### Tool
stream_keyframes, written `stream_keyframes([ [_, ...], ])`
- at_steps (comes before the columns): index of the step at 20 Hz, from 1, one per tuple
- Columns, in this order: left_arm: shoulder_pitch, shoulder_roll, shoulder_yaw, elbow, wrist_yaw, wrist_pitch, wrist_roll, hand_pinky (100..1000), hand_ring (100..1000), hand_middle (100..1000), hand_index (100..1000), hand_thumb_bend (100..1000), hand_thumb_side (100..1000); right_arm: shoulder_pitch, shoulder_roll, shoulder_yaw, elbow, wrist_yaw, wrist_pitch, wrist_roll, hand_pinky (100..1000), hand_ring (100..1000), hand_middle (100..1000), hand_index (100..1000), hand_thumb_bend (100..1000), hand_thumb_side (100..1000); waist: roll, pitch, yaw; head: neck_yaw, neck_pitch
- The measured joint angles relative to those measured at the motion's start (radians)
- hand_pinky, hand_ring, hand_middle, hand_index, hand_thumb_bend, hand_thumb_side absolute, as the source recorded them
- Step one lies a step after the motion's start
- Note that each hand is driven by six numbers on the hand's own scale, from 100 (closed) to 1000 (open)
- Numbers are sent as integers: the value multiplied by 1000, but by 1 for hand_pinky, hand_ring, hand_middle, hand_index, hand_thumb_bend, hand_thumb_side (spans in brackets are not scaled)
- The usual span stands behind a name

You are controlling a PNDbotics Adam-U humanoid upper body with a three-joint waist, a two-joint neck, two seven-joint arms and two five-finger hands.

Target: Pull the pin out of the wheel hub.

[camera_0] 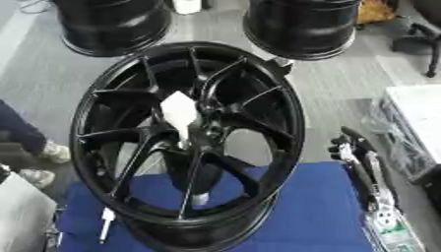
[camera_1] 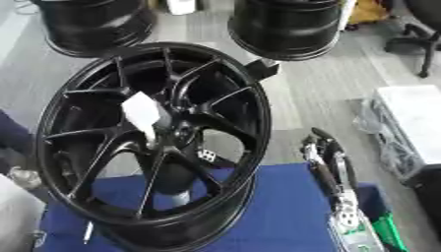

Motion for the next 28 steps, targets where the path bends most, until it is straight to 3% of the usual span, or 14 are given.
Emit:
stream_keyframes([
  [4, -34, 224, -18, -80, 68, -123, -8, 685, 614, 612, 782, 381, 562, 0, 0, 0, 2, 1, 1, -1, 667, 660, 644, 861, 100, 703, 16, -1, -7, -4, 0],
  [8, -83, 503, -74, -131, 92, -306, -57, 702, 626, 635, 803, 439, 546, 0, -2, 0, 7, 2, 1, -1, 667, 660, 644, 861, 100, 707, 25, -1, -18, -9, 0],
  [12, -187, 763, -173, -131, 35, -503, -154, 722, 653, 680, 824, 492, 565, 0, -9, 1, 11, 3, 2, 2, 668, 660, 644, 861, 100, 711, 37, -2, -36, -8, 0],
  [15, -297, 886, -269, -108, -53, -641, -236, 735, 672, 704, 835, 521, 579, 0, -14, 7, 13, 5, 3, 4, 668, 660, 644, 861, 100, 714, 47, -2, -51, -2, 0],
  [17, -371, 920, -338, -92, -105, -694, -272, 744, 676, 718, 839, 490, 553, 0, -19, 11, 13, 5, 4, 9, 668, 660, 644, 861, 100, 718, 51, -2, -60, 2, 0],
  [21, -507, 918, -467, -60, -185, -676, -289, 763, 708, 749, 854, 558, 543, -2, -21, 15, 14, 5, 2, 13, 668, 660, 644, 861, 100, 720, 57, -2, -73, 9, 0],
  [28, -693, 800, -637, 61, -278, -618, -348, 797, 770, 809, 871, 641, 427, -10, -27, 19, 19, 5, 1, 21, 668, 660, 644, 861, 100, 718, 69, -2, -87, 9, 0],
])
